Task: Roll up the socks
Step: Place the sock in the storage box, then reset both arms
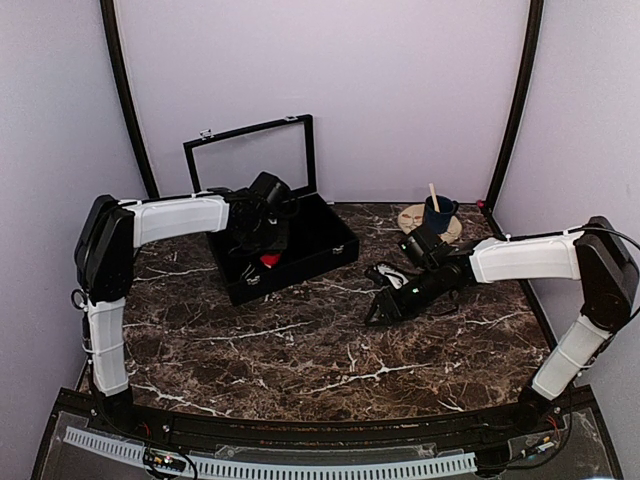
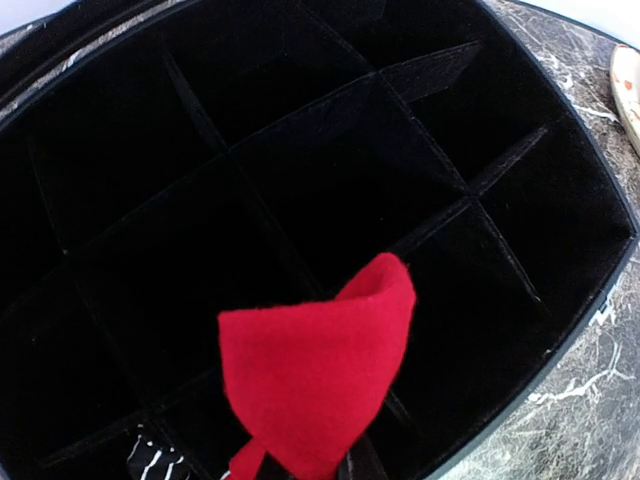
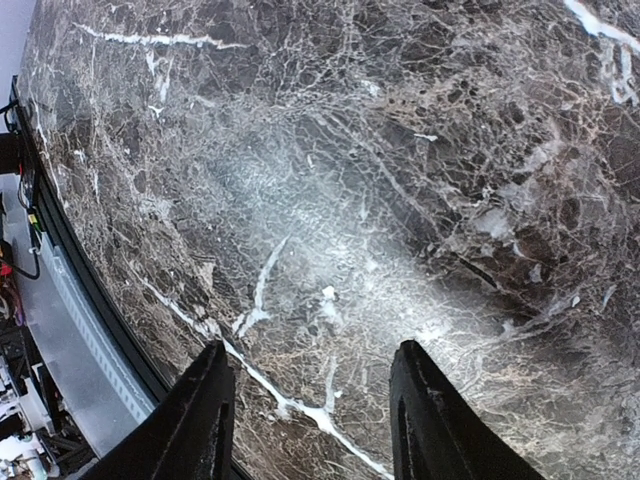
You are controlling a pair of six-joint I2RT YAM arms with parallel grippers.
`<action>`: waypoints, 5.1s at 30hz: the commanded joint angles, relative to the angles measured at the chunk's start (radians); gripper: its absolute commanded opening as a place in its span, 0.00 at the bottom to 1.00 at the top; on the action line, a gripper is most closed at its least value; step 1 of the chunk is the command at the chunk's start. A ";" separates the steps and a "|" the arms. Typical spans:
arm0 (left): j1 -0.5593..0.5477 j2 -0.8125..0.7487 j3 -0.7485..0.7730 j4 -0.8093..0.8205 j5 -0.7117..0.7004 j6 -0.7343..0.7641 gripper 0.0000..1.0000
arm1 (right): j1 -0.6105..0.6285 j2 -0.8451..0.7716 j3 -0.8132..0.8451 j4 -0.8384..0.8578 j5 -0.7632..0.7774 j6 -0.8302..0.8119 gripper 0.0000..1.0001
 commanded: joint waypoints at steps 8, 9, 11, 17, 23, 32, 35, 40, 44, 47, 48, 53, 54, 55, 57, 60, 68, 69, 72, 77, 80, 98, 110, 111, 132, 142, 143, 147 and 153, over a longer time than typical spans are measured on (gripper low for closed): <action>0.039 0.047 0.055 -0.097 -0.032 -0.070 0.00 | -0.005 -0.005 0.012 0.004 -0.004 -0.037 0.49; 0.041 0.055 0.058 -0.103 -0.029 -0.074 0.00 | -0.005 -0.003 0.014 0.003 -0.005 -0.037 0.49; 0.047 0.065 0.066 -0.118 -0.026 -0.080 0.00 | -0.005 0.002 0.020 0.001 -0.005 -0.039 0.49; 0.066 0.098 0.085 -0.165 0.008 -0.103 0.00 | -0.005 0.019 0.036 -0.001 -0.006 -0.040 0.49; 0.070 0.125 0.105 -0.205 0.051 -0.109 0.00 | -0.005 0.036 0.045 0.003 -0.010 -0.037 0.49; 0.055 0.126 0.038 -0.222 0.135 -0.134 0.00 | -0.005 0.061 0.056 0.010 -0.020 -0.036 0.50; 0.052 0.130 0.033 -0.226 0.150 -0.130 0.00 | -0.005 0.074 0.066 0.008 -0.023 -0.039 0.50; 0.050 0.144 0.037 -0.241 0.156 -0.126 0.00 | -0.005 0.085 0.076 0.009 -0.027 -0.041 0.50; 0.049 0.167 0.050 -0.258 0.154 -0.123 0.00 | -0.005 0.086 0.075 0.012 -0.027 -0.043 0.50; 0.049 0.184 0.062 -0.265 0.156 -0.122 0.00 | -0.005 0.085 0.072 0.009 -0.024 -0.046 0.50; 0.050 0.190 0.069 -0.271 0.158 -0.121 0.00 | -0.005 0.085 0.071 0.009 -0.023 -0.047 0.50; 0.049 0.218 0.107 -0.309 0.166 -0.109 0.00 | -0.005 0.085 0.071 0.007 -0.023 -0.051 0.50; 0.049 0.223 0.114 -0.316 0.169 -0.106 0.00 | -0.005 0.086 0.072 0.008 -0.023 -0.052 0.50; 0.049 0.228 0.120 -0.321 0.172 -0.102 0.00 | -0.005 0.086 0.073 0.008 -0.024 -0.053 0.50; 0.049 0.244 0.141 -0.338 0.181 -0.091 0.00 | -0.005 0.089 0.075 0.010 -0.025 -0.054 0.50; 0.043 0.280 0.189 -0.377 0.186 -0.070 0.00 | -0.005 0.093 0.076 0.015 -0.028 -0.054 0.50; 0.021 0.343 0.292 -0.493 0.122 -0.031 0.00 | -0.005 0.091 0.069 0.022 -0.030 -0.058 0.50; 0.021 0.341 0.299 -0.510 0.106 -0.030 0.00 | -0.005 0.091 0.069 0.026 -0.030 -0.057 0.50; 0.021 0.332 0.303 -0.543 0.074 -0.023 0.00 | -0.005 0.095 0.072 0.028 -0.035 -0.059 0.50; -0.030 0.334 0.285 -0.549 0.061 0.001 0.00 | -0.005 0.105 0.087 0.029 -0.041 -0.062 0.50; -0.033 0.338 0.284 -0.545 0.071 0.000 0.00 | -0.005 0.108 0.094 0.025 -0.042 -0.065 0.50; -0.033 0.227 0.299 -0.459 0.104 -0.028 0.37 | -0.005 0.102 0.101 0.000 -0.029 -0.071 0.50; -0.033 0.140 0.307 -0.377 0.108 -0.007 0.38 | -0.005 0.102 0.112 -0.015 -0.011 -0.070 0.51; -0.033 0.132 0.310 -0.375 0.107 -0.007 0.38 | -0.005 0.102 0.115 -0.017 -0.008 -0.070 0.51; -0.034 -0.535 -0.362 0.088 -0.152 0.061 0.38 | -0.006 0.089 0.263 -0.036 0.267 -0.053 0.51; -0.033 -1.111 -0.888 0.518 -0.484 0.165 0.39 | -0.075 0.039 0.355 -0.052 0.593 -0.026 0.53; -0.032 -1.147 -0.923 0.542 -0.509 0.179 0.41 | -0.091 0.023 0.349 -0.045 0.628 -0.019 0.53; -0.033 -1.202 -0.984 0.516 -0.565 0.217 0.43 | -0.155 -0.060 0.307 -0.025 0.790 0.013 0.56; -0.031 -1.234 -1.008 0.474 -0.575 0.263 0.43 | -0.183 -0.191 0.217 -0.030 1.003 0.020 0.67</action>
